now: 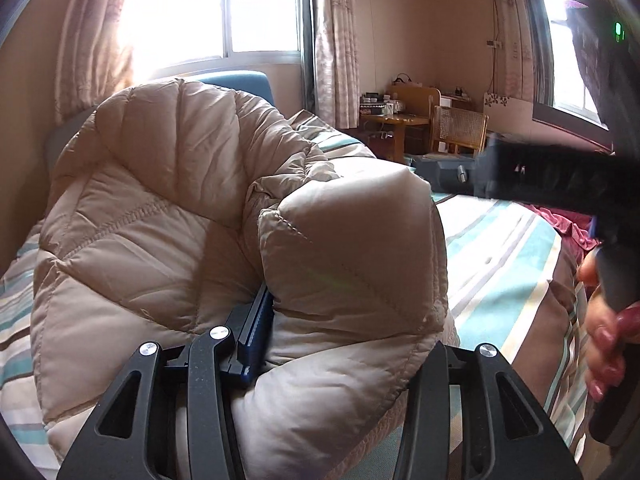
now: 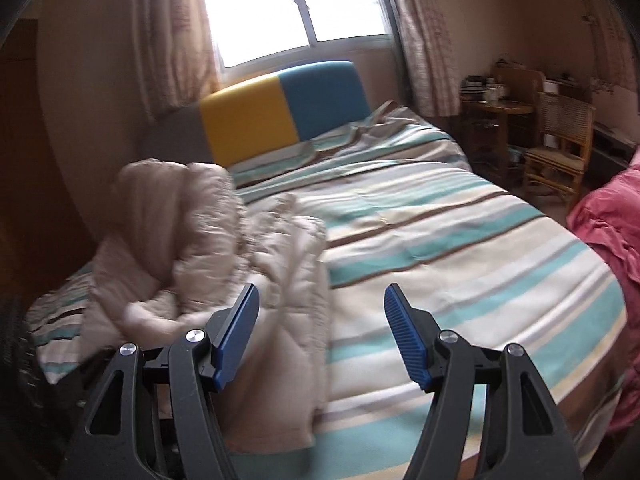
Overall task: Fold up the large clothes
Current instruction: 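Lay the folded jacket down with the left tool and open it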
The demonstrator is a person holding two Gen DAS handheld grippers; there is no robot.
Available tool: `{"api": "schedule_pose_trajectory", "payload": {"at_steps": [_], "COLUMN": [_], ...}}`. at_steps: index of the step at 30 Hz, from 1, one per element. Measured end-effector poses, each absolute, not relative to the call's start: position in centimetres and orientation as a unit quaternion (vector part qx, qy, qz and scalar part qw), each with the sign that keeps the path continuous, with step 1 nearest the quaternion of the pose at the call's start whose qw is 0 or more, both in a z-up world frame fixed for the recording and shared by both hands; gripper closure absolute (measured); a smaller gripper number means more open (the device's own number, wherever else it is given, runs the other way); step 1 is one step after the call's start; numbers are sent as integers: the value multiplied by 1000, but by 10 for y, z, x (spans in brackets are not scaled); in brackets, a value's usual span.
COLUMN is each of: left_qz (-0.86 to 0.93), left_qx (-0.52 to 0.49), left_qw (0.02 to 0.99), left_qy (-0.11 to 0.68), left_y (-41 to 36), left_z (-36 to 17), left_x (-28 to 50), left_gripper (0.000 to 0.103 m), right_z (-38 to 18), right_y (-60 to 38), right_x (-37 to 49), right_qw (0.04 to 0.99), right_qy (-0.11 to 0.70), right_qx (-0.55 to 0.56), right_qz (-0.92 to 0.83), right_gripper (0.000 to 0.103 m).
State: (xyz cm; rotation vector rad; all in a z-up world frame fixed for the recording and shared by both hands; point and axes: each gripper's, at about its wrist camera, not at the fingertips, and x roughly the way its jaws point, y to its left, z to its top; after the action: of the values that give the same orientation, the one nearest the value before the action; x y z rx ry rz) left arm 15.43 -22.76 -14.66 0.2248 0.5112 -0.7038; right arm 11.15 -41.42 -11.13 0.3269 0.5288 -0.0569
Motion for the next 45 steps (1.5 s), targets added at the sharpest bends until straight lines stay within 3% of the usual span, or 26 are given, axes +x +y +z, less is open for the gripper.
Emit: {"api": "schedule_pose_trajectory", "payload": {"at_steps": [4, 9, 12, 13, 16, 18, 25, 30, 33, 45], "left_qz": [-348, -349, -353, -361, -374, -378, -397, -396, -394, -413], "left_qx": [110, 169, 179, 166, 141, 136, 152, 164, 181, 192], "left_qw": [898, 891, 890, 890, 888, 884, 870, 867, 864, 856], "left_qy": [246, 234, 225, 224, 230, 240, 250, 255, 256, 245], "left_y": [-226, -225, -216, -210, -198, -202, -225, -231, -233, -207], "left_z": [-145, -148, -147, -144, -141, -142, -151, -152, -151, -150], "left_x": [153, 141, 132, 131, 134, 140, 143, 144, 145, 134], "left_gripper": [54, 54, 54, 51, 50, 50, 50, 50, 50, 50], "right_z": [-109, -149, -182, -200, -198, -181, -126, -146, -165, -173], "right_y": [-399, -409, -417, -421, -434, -437, -425, -410, -419, -414], "right_x": [122, 143, 147, 148, 128, 117, 123, 137, 136, 136], "right_qw": [947, 909, 883, 866, 883, 899, 907, 887, 879, 881], "right_qy": [291, 398, 453, 484, 438, 396, 368, 435, 447, 453], "right_qx": [139, 115, 92, 90, 140, 171, 203, 152, 165, 139], "right_qz": [-8, -40, -81, -91, -95, -81, 22, -5, -10, -21], "right_gripper": [37, 38, 44, 60, 62, 57, 46, 46, 37, 35]}}
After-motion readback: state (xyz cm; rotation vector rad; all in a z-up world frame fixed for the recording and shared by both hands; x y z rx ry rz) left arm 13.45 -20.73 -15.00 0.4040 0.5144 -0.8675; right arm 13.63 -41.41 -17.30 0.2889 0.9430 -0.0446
